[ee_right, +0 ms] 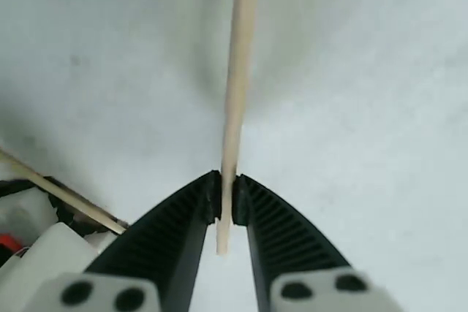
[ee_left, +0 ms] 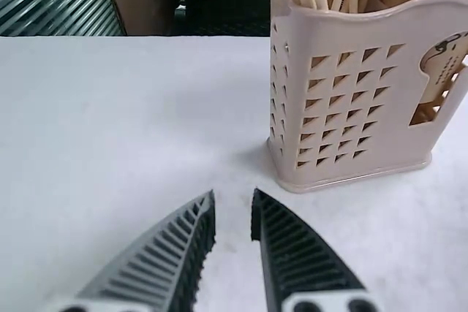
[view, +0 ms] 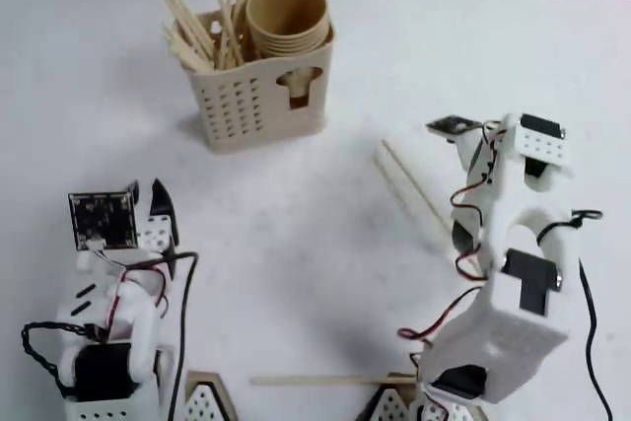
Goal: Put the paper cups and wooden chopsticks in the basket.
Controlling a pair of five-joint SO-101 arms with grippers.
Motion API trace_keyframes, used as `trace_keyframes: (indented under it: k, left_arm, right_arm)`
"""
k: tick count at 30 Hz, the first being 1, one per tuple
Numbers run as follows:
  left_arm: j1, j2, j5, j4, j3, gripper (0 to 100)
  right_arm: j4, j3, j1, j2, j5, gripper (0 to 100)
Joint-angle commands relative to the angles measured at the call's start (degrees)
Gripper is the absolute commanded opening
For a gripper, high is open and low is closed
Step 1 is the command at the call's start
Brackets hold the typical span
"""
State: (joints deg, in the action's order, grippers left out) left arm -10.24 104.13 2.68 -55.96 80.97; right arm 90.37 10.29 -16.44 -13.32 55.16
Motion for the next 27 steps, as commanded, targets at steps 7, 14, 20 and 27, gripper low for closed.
trace_keyframes:
  k: [7,14,20,27]
  left_arm:
    - [-0.66,0.48,0.0,0.7,0.09,10]
    - [-0.66,0.48,3.16,0.79,0.7,10]
    - [-0.66,0.48,3.43,0.79,0.79,10]
    - [-0.66,0.48,3.52,0.79,0.79,10]
  right_arm:
    - [-2.59,2.9,2.77,9.45,-2.81,26.3]
    - [-11.47,2.9,16.04,9.71,-16.09,26.2]
    - [-24.04,2.99,21.05,8.92,-22.95,26.2]
    - [-31.52,2.81,22.81,-0.13,-23.56,26.1]
